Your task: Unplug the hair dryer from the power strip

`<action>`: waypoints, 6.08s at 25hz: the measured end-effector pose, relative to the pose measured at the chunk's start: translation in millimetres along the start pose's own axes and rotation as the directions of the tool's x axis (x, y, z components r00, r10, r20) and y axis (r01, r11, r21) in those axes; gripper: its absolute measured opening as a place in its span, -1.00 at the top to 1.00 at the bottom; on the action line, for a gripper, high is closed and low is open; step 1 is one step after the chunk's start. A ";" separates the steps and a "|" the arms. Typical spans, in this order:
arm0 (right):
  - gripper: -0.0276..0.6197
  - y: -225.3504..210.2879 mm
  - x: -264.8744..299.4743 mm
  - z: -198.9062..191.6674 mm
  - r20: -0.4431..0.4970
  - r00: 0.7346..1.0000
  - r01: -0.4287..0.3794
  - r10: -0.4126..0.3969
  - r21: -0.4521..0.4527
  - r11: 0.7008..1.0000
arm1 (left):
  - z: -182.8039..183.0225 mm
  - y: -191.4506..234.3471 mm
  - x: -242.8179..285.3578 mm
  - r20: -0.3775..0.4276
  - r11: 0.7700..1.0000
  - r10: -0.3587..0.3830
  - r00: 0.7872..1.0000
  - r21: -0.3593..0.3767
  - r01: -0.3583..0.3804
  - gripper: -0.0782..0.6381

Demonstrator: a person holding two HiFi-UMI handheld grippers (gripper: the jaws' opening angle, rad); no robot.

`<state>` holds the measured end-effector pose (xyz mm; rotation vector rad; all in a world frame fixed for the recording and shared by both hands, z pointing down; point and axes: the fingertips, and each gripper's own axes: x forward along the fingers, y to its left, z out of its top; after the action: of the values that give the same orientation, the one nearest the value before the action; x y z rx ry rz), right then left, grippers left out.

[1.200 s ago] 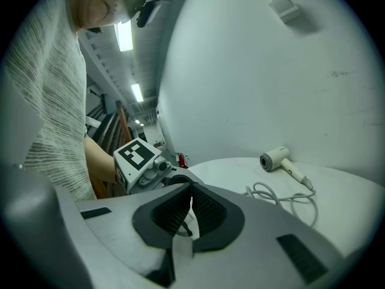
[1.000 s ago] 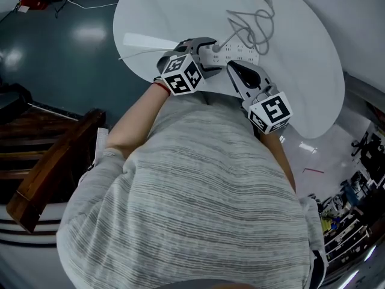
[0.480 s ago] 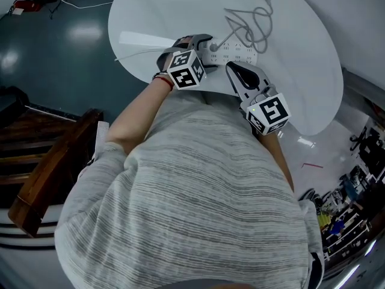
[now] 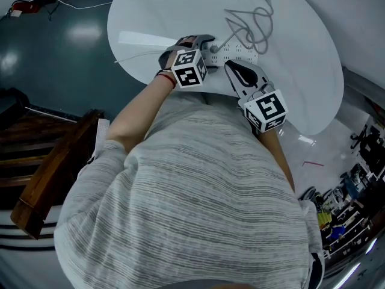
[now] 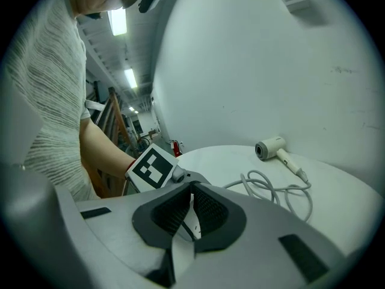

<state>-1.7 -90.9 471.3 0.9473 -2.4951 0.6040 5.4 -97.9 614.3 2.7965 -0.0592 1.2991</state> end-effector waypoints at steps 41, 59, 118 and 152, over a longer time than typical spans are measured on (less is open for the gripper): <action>0.75 -29.8 81.1 -75.8 -0.589 0.794 -0.092 -0.151 -0.362 0.928 | 3.6 1.5 5.5 0.007 0.999 -0.018 1.000 -0.032 0.018 -0.39; 0.75 -27.0 77.8 -76.4 -0.614 0.768 -0.096 -0.180 -0.388 0.917 | 3.2 0.9 6.2 0.006 0.999 -0.022 1.000 -0.049 0.022 -0.39; 0.75 -51.3 32.2 -56.9 -0.008 1.000 -0.022 0.030 0.476 0.879 | 65.5 5.0 -153.9 0.445 0.937 0.184 0.877 -0.349 -0.020 0.76; 0.83 15.9 -51.9 79.2 0.342 0.930 0.126 -0.135 0.050 0.991 | 119.7 8.2 -227.4 0.688 0.937 0.211 0.694 -0.346 0.057 0.76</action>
<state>6.2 -94.6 375.7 1.3178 -2.6995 0.4612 -50.5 -111.9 363.7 2.7960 -0.4004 0.0752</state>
